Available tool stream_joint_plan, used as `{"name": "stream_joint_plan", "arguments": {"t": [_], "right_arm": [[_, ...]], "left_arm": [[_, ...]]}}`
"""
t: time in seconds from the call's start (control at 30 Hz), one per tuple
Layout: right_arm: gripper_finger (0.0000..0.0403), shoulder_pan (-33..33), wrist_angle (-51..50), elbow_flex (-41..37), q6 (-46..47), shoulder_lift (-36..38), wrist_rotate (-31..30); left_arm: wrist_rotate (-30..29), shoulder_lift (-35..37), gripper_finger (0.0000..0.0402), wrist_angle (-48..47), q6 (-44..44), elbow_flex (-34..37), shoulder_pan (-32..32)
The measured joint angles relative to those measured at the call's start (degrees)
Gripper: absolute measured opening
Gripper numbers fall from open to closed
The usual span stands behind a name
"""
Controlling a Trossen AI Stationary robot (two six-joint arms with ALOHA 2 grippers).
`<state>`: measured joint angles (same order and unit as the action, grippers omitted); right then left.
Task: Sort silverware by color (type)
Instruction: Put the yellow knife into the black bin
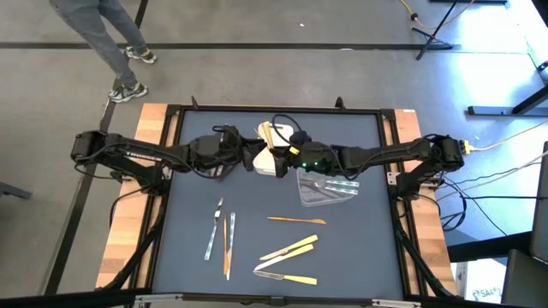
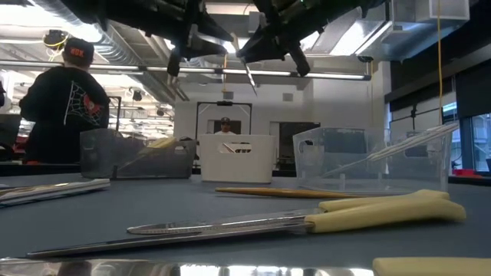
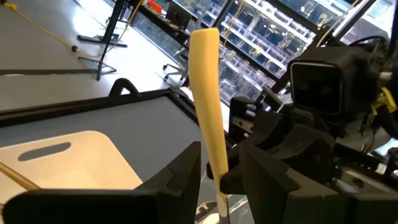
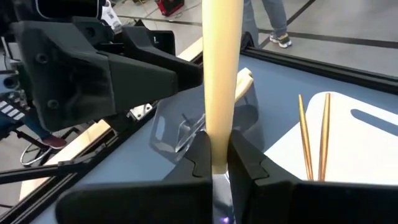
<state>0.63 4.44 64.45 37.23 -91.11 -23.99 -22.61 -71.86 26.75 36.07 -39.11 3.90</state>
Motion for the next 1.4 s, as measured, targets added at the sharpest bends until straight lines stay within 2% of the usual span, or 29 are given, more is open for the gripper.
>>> {"name": "stream_joint_plan", "arguments": {"t": [0.87,1.4], "right_arm": [[0.0007,3.54,-0.99,-0.04,0.46,-1.07,-0.98],[0.0007,3.53,-1.14,-0.04,4.53,-1.07,-0.89]], "left_arm": [[-0.76,-0.19,0.0103,-0.18,0.00,0.00,-0.33],[-0.72,-0.19,0.0103,-0.16,1.34,0.00,-0.33]]}}
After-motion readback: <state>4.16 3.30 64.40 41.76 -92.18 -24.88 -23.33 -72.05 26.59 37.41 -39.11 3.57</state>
